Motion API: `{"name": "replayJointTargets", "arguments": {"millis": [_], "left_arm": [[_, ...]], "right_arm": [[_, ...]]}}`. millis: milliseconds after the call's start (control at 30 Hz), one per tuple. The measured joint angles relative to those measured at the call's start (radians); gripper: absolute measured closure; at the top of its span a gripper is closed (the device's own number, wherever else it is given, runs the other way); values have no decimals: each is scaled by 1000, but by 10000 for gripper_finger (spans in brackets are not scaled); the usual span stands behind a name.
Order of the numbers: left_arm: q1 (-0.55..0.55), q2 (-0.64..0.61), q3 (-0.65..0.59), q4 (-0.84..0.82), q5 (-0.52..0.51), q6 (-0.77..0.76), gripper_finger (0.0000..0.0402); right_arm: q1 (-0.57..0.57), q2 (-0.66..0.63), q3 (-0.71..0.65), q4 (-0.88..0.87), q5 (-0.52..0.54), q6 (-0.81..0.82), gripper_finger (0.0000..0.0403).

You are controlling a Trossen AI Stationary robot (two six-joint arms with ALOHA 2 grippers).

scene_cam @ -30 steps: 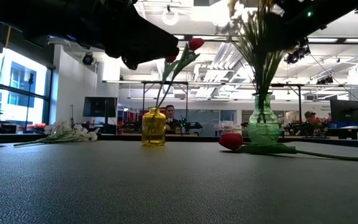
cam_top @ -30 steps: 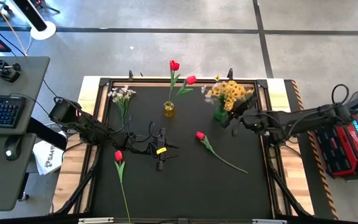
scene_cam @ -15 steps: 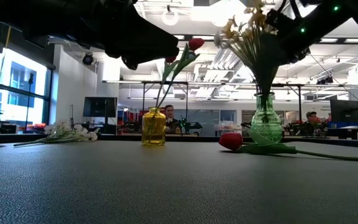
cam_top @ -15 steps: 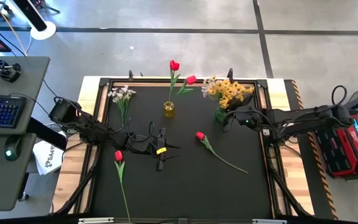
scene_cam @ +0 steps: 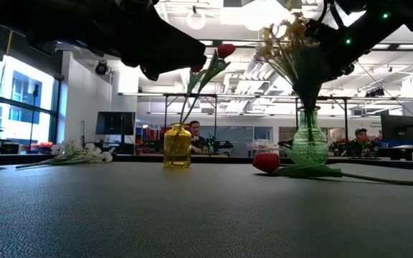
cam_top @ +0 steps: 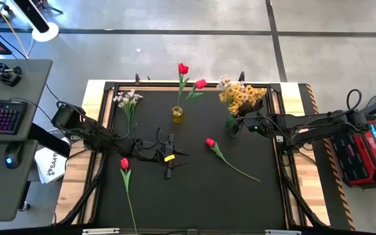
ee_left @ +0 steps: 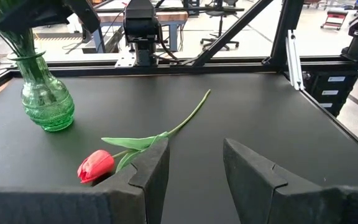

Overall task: Sort flowers into vase by color
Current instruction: Put the yellow flowers into the green vase

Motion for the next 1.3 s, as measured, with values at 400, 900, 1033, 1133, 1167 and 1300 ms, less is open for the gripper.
{"name": "replayJointTargets", "arguments": {"millis": [400, 900, 1033, 1133, 1167, 1300], "left_arm": [[0, 0, 0, -3, 0, -1, 262], [0, 0, 0, -3, 0, -1, 262], [0, 0, 0, -3, 0, -1, 262], [0, 0, 0, -4, 0, -1, 262], [0, 0, 0, -4, 0, -1, 262], [0, 0, 0, -4, 0, -1, 262]], "right_arm": [[0, -18, 0, 3, -29, 0, 218], [1, -40, 193, -244, -105, 106, 199], [1, -40, 255, -322, -107, 138, 199], [1, -40, 284, -338, -131, 138, 208], [1, -40, 290, -339, -138, 138, 214], [1, -39, 296, -346, -140, 147, 261]]}}
